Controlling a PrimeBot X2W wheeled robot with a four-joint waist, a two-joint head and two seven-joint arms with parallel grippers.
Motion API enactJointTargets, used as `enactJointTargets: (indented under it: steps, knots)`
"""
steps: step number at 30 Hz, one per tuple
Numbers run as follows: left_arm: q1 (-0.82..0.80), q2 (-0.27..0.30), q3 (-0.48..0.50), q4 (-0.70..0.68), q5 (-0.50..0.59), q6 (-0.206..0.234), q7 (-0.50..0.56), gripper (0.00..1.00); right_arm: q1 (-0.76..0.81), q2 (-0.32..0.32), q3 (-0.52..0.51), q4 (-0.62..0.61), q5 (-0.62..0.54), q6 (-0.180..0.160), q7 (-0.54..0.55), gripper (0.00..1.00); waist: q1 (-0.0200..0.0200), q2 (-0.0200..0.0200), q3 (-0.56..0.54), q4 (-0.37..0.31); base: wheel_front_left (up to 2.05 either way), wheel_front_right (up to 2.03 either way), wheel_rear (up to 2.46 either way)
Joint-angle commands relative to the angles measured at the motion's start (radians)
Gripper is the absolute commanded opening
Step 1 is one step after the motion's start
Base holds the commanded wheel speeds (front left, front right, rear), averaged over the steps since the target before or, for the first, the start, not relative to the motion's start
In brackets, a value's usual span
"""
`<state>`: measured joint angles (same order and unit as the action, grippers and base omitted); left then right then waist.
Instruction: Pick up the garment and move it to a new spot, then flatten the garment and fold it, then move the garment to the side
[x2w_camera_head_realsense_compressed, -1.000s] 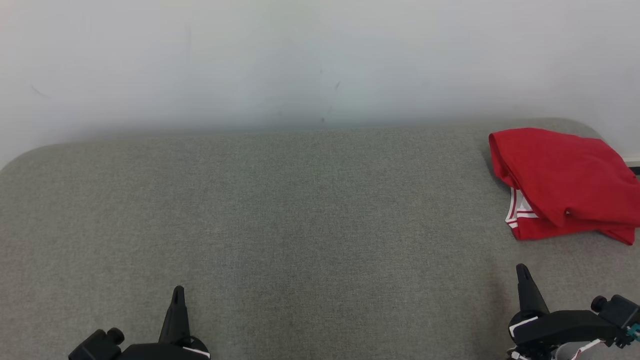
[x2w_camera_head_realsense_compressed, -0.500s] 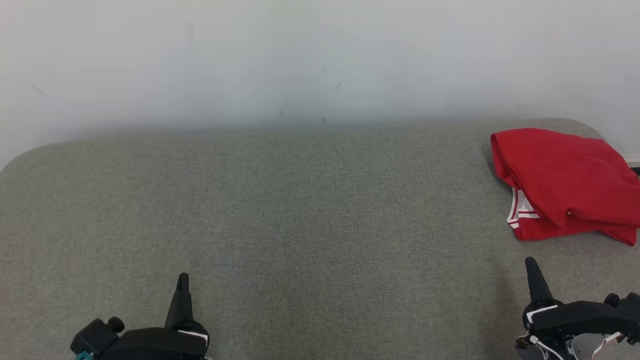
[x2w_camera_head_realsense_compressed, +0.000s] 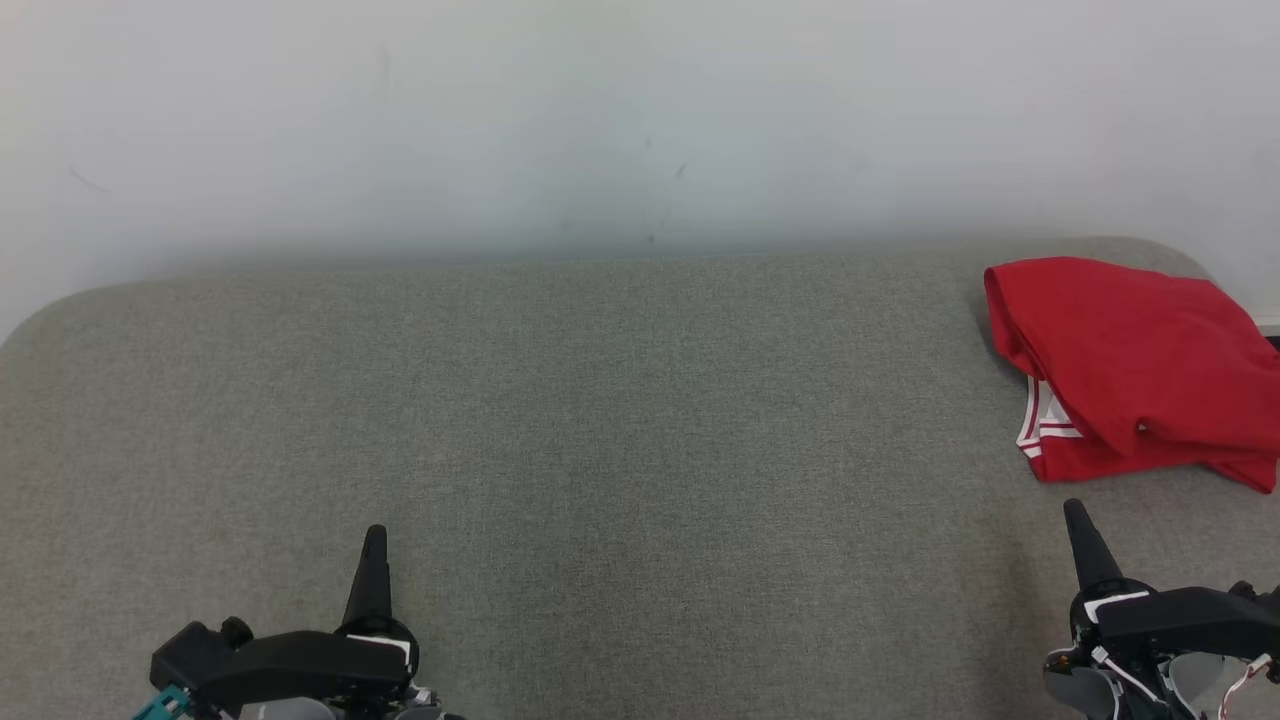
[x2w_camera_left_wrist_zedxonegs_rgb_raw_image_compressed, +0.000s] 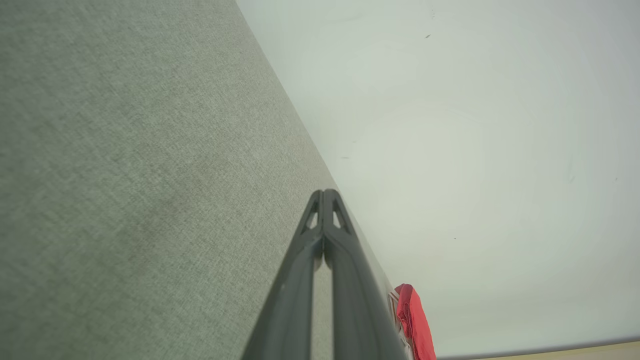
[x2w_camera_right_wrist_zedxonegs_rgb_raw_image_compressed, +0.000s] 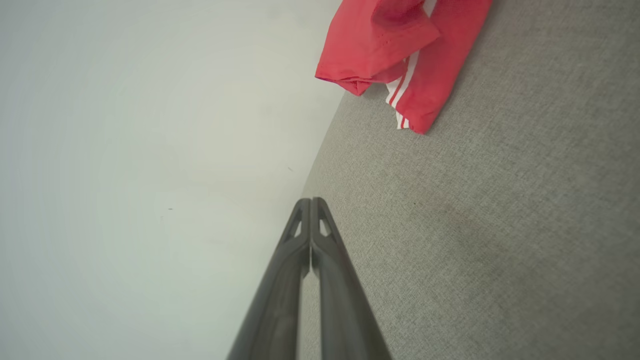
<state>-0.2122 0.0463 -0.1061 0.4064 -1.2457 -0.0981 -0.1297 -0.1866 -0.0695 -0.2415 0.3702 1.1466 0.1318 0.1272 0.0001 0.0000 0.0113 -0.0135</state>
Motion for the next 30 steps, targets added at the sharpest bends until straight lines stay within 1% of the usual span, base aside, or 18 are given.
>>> enactJointTargets:
  steps: [1, 30]
  knots:
    - [-0.028, 0.004, -0.004, 0.001, -0.034, -0.007, 0.006, 0.00, -0.020, -0.007, -0.010, -0.001, 0.032, -0.001, 0.010, 0.00, -0.0001, 0.0000, 0.000, 0.000, 0.00, 0.00, 0.00]
    - [-0.104, 0.005, -0.029, 0.043, -0.289, -0.026, 0.035, 0.00, -0.069, -0.014, -0.081, 0.035, 0.279, -0.002, 0.102, 0.00, -0.0001, 0.0000, 0.002, 0.008, 0.00, 0.00, 0.00]
